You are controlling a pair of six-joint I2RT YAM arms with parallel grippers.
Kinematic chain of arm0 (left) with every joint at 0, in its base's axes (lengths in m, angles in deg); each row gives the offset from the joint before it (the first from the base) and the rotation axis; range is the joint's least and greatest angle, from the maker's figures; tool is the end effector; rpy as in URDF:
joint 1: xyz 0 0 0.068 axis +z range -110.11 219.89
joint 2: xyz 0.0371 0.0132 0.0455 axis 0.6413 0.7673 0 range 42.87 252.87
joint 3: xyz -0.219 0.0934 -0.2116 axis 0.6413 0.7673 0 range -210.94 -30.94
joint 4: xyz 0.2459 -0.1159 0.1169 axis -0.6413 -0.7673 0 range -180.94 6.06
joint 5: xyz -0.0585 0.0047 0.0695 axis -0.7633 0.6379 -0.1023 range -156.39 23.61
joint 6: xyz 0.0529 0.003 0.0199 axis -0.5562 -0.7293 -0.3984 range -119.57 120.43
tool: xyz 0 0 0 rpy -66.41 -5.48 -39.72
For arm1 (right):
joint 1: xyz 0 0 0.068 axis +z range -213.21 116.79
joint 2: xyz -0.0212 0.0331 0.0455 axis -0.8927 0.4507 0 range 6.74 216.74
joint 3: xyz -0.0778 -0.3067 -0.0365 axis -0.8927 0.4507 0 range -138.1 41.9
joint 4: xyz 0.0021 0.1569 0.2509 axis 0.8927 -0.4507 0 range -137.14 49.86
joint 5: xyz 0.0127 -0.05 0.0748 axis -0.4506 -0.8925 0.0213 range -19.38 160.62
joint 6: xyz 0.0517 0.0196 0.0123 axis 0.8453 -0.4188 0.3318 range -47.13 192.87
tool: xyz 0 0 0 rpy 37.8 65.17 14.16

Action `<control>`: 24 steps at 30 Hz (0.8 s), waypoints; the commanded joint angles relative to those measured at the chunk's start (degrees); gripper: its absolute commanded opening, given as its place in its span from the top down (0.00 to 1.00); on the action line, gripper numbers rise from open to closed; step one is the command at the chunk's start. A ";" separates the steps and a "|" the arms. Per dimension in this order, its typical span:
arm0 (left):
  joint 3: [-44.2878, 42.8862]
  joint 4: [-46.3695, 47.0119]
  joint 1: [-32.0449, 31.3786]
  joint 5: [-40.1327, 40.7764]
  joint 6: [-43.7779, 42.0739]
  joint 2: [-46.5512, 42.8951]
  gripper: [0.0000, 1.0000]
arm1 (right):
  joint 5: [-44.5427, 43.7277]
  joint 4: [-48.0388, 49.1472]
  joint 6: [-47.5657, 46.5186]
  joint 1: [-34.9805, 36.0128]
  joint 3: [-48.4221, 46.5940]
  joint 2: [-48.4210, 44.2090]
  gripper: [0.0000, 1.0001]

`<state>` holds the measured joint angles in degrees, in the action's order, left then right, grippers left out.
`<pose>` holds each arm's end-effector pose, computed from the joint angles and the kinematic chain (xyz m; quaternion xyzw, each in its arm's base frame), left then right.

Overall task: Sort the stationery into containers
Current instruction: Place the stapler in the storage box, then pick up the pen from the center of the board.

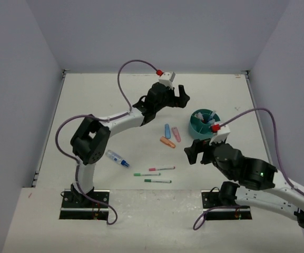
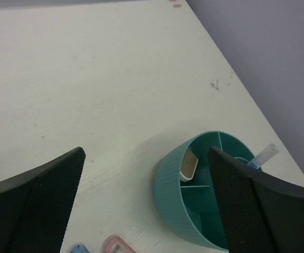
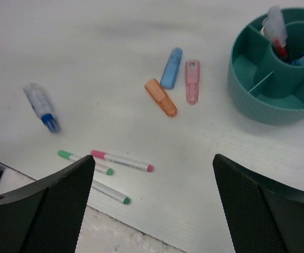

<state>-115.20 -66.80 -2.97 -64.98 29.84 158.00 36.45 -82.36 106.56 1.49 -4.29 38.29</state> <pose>0.3927 -0.3631 0.2752 0.0845 0.7820 -0.3563 0.5044 0.0657 0.0870 0.3559 -0.0719 0.8285 0.2107 0.5139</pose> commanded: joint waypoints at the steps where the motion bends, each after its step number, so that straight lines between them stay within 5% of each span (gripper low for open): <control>1: 4.53 -15.27 0.49 15.40 3.48 -15.73 0.00 | 6.15 4.38 -4.90 -2.78 -0.93 12.22 0.16; 6: 14.55 -33.57 0.48 23.26 12.59 -30.63 0.00 | 23.47 10.96 -11.57 -14.29 -1.90 22.09 0.31; 11: 25.28 -45.02 0.41 25.31 17.28 -44.27 0.00 | 22.02 11.54 -18.91 -17.43 -7.26 34.96 0.22; 15: 33.10 -47.18 0.35 20.00 13.18 -54.40 0.00 | 30.35 11.35 -25.23 -23.46 -13.65 46.77 0.22; 20: 37.96 -50.20 0.41 15.54 8.54 -67.40 0.00 | 31.55 8.61 -29.13 -26.20 -19.85 58.52 0.48; 24: 38.81 -52.81 0.41 15.63 6.56 -73.60 0.00 | 33.76 7.17 -31.34 -26.20 -22.41 65.20 0.53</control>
<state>-76.62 -116.68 -2.57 -47.91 40.27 89.32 66.23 -72.82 80.11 -24.85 -23.18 99.16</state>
